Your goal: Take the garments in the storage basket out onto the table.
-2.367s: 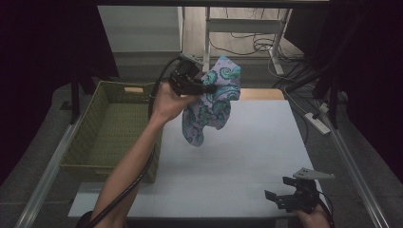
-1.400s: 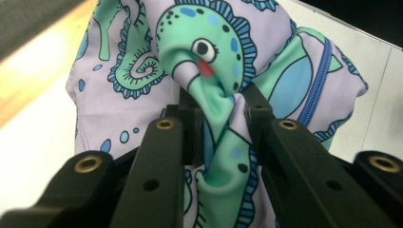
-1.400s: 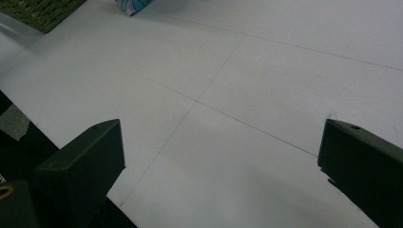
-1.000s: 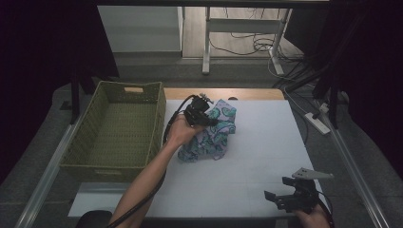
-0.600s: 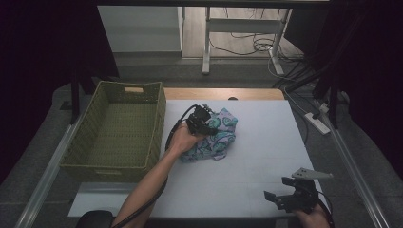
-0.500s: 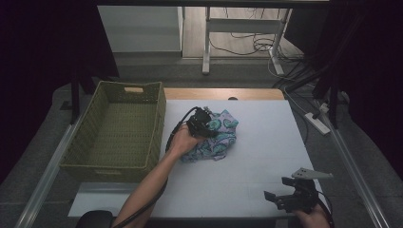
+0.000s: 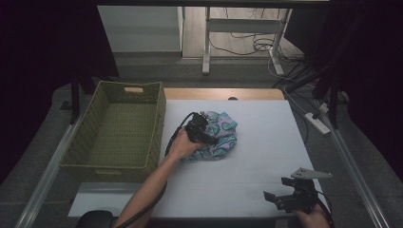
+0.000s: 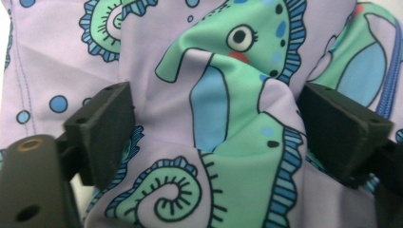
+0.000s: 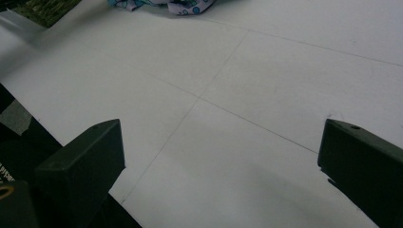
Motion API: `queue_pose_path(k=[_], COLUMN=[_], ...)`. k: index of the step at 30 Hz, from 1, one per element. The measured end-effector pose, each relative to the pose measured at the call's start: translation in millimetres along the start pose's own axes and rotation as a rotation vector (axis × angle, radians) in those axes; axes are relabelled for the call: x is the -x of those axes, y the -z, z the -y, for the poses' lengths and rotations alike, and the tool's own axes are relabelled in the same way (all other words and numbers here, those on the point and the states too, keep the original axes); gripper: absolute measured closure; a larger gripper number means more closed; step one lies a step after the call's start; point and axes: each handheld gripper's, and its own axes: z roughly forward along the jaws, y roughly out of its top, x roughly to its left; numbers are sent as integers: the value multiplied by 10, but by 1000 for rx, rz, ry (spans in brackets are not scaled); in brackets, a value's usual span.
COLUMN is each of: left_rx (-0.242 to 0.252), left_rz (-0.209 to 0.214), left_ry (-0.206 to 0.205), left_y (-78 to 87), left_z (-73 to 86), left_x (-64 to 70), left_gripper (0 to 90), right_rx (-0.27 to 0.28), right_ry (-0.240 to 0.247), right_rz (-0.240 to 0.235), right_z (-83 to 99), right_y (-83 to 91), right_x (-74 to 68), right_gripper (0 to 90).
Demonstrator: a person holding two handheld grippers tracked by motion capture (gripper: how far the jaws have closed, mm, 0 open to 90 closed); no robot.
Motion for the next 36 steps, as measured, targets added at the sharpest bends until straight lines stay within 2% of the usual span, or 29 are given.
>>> queue_pose_path(k=[3, 4, 5, 7, 9, 15, 17, 19, 23, 27, 29, 36], left_rx=[6, 18, 18, 25, 39, 77, 76, 79, 114, 117, 126, 149], left_rz=[22, 46, 46, 48, 62, 107, 131, 128, 151, 143, 163, 180], left_ry=[8, 4, 4, -5, -30, -47, -74, -89, -89, -96, -90, -86], left_y=[19, 39, 39, 63, 105, 197, 246, 280, 347, 395, 438, 493], left_z=[-6, -14, -14, -29, -49, -72, -79, -68, -25, 15, 57, 135], left_x=[-1, 9, 9, 30, 60, 93, 121, 142, 142, 157, 165, 191], left_gripper=[75, 56, 41, 25, 0, 0, 3, 4, 9, 9, 13, 10], right_rx=[1, -1, -1, -1, 0, -1, -2, -2, -2, -5, -5, -7], right_ry=[-1, 0, 0, 0, 0, 0, 2, 2, 2, 5, 4, 6], right_rz=[-1, 0, 0, -1, -1, 0, 1, 1, 2, 3, 3, 5], right_z=[0, 0, 0, 0, 0, 0, -1, 0, -1, -1, -2, -3], right_y=[1, -1, -1, -1, 0, 0, -1, -1, -2, -3, -5, -7], right_x=[1, 1, 1, 0, 1, -2, -3, -3, -4, -6, -5, -8], right_gripper=[17, 17, 17, 17, 17, 17, 17, 17, 17, 17, 17, 17])
